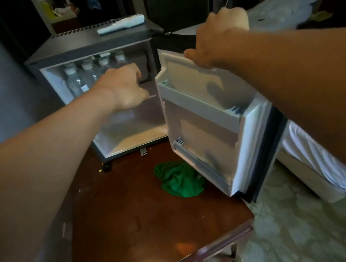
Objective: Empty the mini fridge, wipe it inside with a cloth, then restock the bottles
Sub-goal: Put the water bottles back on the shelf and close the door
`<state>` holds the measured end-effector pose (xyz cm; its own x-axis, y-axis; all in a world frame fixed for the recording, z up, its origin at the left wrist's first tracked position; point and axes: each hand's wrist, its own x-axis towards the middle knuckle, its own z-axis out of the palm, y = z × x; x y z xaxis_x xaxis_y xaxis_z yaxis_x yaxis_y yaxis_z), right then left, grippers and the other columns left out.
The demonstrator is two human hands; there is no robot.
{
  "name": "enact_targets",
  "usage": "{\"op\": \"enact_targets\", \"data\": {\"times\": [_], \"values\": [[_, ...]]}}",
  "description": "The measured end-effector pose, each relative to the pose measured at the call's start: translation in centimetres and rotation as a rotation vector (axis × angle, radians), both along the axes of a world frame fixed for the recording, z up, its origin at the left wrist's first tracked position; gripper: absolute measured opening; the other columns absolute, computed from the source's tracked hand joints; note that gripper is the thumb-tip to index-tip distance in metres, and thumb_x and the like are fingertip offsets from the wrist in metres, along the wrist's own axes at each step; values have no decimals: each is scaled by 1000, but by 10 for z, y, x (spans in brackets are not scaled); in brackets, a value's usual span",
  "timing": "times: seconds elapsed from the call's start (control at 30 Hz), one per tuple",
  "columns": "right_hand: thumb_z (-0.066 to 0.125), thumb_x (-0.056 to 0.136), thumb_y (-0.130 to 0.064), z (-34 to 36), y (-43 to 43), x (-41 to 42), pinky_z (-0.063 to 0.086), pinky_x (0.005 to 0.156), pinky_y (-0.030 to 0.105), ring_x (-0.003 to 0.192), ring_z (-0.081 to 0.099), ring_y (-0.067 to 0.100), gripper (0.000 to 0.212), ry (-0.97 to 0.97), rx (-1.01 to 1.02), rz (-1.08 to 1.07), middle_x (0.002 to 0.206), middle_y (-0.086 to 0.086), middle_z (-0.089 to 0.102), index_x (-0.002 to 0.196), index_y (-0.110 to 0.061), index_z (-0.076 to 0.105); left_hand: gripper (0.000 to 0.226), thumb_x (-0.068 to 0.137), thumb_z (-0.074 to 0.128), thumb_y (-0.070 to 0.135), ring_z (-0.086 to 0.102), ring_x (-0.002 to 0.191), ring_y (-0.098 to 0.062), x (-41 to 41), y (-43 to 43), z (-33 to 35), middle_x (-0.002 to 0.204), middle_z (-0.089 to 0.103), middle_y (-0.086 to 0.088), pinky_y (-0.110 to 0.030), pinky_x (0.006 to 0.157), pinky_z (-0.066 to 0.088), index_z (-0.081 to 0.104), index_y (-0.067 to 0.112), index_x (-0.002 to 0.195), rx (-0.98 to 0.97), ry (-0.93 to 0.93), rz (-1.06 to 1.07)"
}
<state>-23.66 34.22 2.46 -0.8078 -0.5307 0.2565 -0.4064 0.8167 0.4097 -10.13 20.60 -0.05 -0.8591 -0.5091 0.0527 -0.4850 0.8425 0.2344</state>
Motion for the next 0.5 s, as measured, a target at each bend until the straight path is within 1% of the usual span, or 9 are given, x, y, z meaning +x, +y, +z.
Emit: {"op": "enact_targets", "data": {"times": [0.1,0.17,0.2,0.23,0.27,0.33,0.37,0.4,0.5], "values": [[54,92,-37,0,-37,38,29,44,28,60,49,28,35,-167,15,-67,77,14,54,102,-4,64,50,88,62,33,57,104,-30,37,-14,8,117,61,-8,-39,86,48,45,20,133,4,36,36],[57,90,-31,1,-60,61,33,40,28,63,53,29,30,-175,11,-31,85,14,60,105,-7,66,50,88,61,34,57,103,-29,65,-25,12,116,61,-8,-40,85,48,45,21,133,3,49,65],[55,91,-34,4,-67,75,36,41,30,70,56,30,34,-170,13,-1,94,13,61,110,-7,65,49,88,61,35,56,104,-29,80,-32,14,116,61,-7,-40,85,48,45,21,132,-3,53,81],[51,93,-41,7,-72,85,40,46,32,82,59,31,43,-168,-13,16,107,13,61,117,-7,62,48,88,61,34,56,105,-29,95,-40,15,117,61,-7,-40,86,48,45,22,132,-3,59,98],[44,94,-48,10,-75,94,43,57,36,98,58,33,51,-161,-60,63,119,14,57,121,-8,58,48,88,61,34,56,106,-29,110,-47,16,118,61,-6,-41,87,48,46,22,132,7,70,120],[31,96,-60,18,-75,114,42,82,41,121,48,36,67,-176,-178,124,136,17,49,134,-9,49,44,88,61,33,55,106,-27,136,-62,17,118,61,-6,-39,87,47,48,22,129,50,102,172],[27,95,-64,21,-73,121,40,91,42,125,45,37,73,-211,-238,133,138,18,47,136,-8,48,42,88,61,33,55,106,-27,147,-70,17,118,61,-6,-38,86,46,49,22,127,69,125,200],[24,94,-68,22,-74,127,40,94,42,124,46,37,77,-235,-295,136,137,18,49,136,-8,49,41,87,62,33,54,106,-26,157,-77,16,118,61,-6,-35,83,44,50,21,125,84,152,228],[19,90,-73,19,-88,140,44,96,45,115,53,38,83,-284,-362,160,124,20,56,126,-8,55,41,88,63,33,52,102,-24,177,-92,15,118,59,-7,-33,79,41,52,20,124,129,232,295]]}}
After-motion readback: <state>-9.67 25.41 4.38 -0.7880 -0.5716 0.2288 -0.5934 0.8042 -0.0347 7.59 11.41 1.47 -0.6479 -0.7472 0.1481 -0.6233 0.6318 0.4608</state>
